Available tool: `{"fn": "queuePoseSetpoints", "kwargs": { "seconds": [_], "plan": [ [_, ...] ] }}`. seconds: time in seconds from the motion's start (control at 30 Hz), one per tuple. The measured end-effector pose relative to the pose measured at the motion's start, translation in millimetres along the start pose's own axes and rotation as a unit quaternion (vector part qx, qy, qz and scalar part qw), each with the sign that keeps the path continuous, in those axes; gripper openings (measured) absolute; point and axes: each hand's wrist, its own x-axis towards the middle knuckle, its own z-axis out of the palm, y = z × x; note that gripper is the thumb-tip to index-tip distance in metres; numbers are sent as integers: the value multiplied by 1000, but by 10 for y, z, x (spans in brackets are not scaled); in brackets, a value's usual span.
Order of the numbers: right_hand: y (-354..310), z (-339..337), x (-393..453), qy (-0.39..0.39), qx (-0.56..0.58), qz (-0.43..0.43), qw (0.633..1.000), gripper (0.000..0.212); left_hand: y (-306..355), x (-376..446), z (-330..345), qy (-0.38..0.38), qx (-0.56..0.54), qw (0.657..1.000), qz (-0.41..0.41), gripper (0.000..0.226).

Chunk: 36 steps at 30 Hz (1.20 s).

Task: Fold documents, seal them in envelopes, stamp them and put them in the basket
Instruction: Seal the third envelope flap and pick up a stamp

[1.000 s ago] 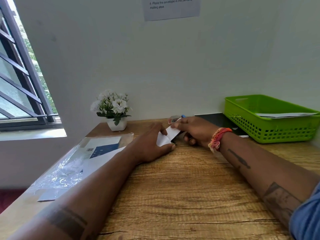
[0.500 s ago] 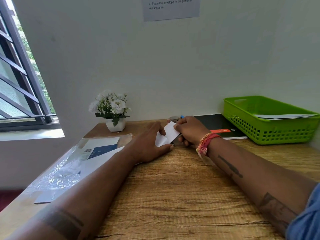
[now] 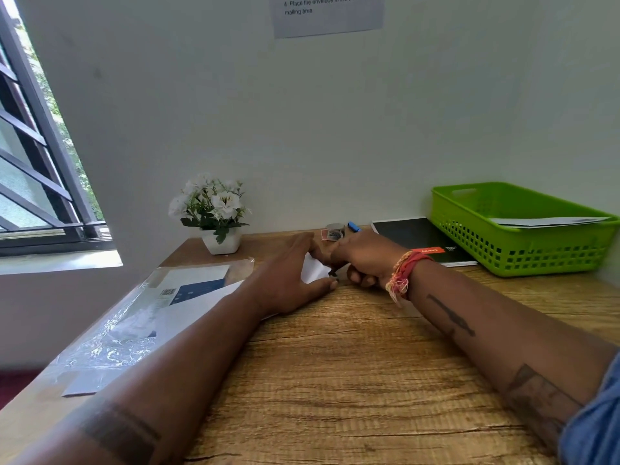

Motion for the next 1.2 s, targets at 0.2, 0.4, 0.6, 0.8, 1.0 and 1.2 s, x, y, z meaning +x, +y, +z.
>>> {"fn": "queuePoseSetpoints", "kwargs": {
  "seconds": [0.2,0.4,0.6,0.8,1.0,1.2],
  "plan": [
    [-38,-48,-2,-16,121,62,991,31,23,4,-17,11,5,1000,9,49],
    [13,-33,2,-79,176,98,976,42,11,7,12,19,-8,999,32,62],
    [9,-100,-30,-129,165,99,973,25,54,19,14,-2,-7,1000,28,67],
    [51,-254,-13,65,-62,20,996,23,17,31,62,25,48,999,4,43],
    [9,-41,78,80,-246,-26,965,24,-32,77,41,-31,84,995,-36,15],
    [-65,120,148,48,-313,-37,948,35,-56,101,92,-25,55,996,-68,12]
  ]
}}
